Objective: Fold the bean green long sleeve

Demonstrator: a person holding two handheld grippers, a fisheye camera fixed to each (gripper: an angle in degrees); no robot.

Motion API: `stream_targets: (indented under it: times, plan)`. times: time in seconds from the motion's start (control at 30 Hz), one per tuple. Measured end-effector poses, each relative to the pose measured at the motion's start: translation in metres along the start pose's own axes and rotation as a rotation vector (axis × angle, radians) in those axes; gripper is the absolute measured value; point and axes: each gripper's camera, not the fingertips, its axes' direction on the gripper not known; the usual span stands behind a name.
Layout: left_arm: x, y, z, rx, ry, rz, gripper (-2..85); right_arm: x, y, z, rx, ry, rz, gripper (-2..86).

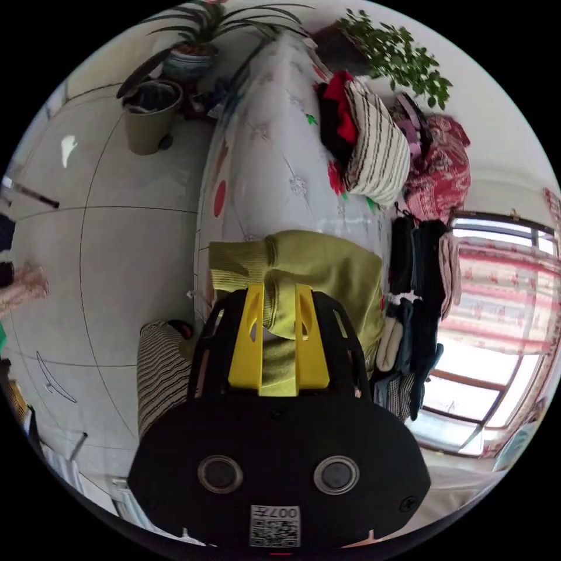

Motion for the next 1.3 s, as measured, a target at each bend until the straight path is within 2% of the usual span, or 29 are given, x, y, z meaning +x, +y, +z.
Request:
stream_targets:
  times: [0.03, 0.1, 0.23, 0.3, 0.37, 0.43, 0.5, 0.57, 0.6, 0.7, 0.8, 0.87, 0.9, 0.97, 1.0, 1.07, 1.13, 1.17, 1.3]
  plan:
    - [-0.014, -0.001, -0.017, 0.076, 0.006, -0.067, 7.0, -0.002, 0.021, -0.001, -0.026, -0.035, 0.019, 8.0]
    - [-0.031, -0.006, -0.034, 0.113, 0.002, -0.083, 7.5, -0.003, 0.047, -0.006, -0.041, -0.065, 0.028, 8.2]
    - [-0.073, -0.021, -0.014, -0.019, 0.168, -0.144, 13.8, -0.006, 0.082, -0.018, -0.081, -0.055, 0.0, 8.3]
    - [-0.085, -0.03, 0.007, -0.064, 0.241, -0.151, 14.0, -0.005, 0.088, -0.021, -0.08, -0.053, 0.009, 8.3]
    - [-0.089, -0.045, 0.018, -0.101, 0.203, -0.148, 9.9, -0.007, 0.092, -0.029, -0.053, -0.086, 0.032, 8.2]
    - [-0.079, -0.053, 0.004, -0.05, 0.135, -0.123, 6.4, -0.011, 0.095, -0.039, -0.01, -0.1, 0.038, 8.0]
    - [-0.058, -0.063, -0.019, 0.025, 0.214, 0.01, 4.1, -0.016, 0.099, -0.049, 0.028, -0.086, 0.028, 7.8]
    - [-0.013, -0.083, -0.048, 0.085, 0.422, 0.183, 3.8, -0.017, 0.107, -0.058, 0.057, -0.066, 0.029, 7.4]
    - [0.002, -0.088, -0.054, 0.093, 0.46, 0.234, 3.8, -0.016, 0.109, -0.06, 0.061, -0.066, 0.033, 7.3]
    - [0.096, -0.108, -0.084, 0.124, 0.612, 0.51, 3.6, -0.007, 0.117, -0.066, 0.072, -0.055, 0.067, 6.9]
    - [0.205, -0.089, -0.107, 0.109, 0.768, 0.797, 3.4, 0.002, 0.123, -0.073, 0.097, -0.037, 0.116, 6.5]
    - [0.288, -0.026, -0.108, -0.005, 0.857, 1.092, 3.5, 0.007, 0.129, -0.08, 0.142, -0.012, 0.171, 6.3]
    - [0.304, -0.003, -0.105, -0.047, 0.881, 1.174, 3.5, 0.009, 0.131, -0.082, 0.154, -0.009, 0.19, 6.3]
    - [0.345, 0.101, -0.067, -0.273, 0.937, 1.438, 4.0, 0.017, 0.14, -0.084, 0.191, -0.017, 0.276, 6.4]
    - [0.348, 0.128, -0.052, -0.343, 0.936, 1.485, 4.2, 0.018, 0.143, -0.084, 0.199, -0.02, 0.299, 6.4]
    - [0.332, 0.235, 0.026, -0.669, 0.831, 1.583, 5.8, 0.025, 0.153, -0.083, 0.214, -0.03, 0.378, 6.7]
    - [0.294, 0.308, 0.076, -0.852, 0.678, 1.67, 8.0, 0.029, 0.16, -0.083, 0.216, -0.018, 0.432, 7.1]
    - [0.261, 0.347, 0.098, -0.905, 0.565, 1.728, 9.7, 0.031, 0.165, -0.084, 0.218, -0.012, 0.463, 7.3]
    - [0.18, 0.383, 0.123, -0.984, 0.407, 1.708, 11.1, 0.038, 0.174, -0.086, 0.234, -0.023, 0.538, 8.1]
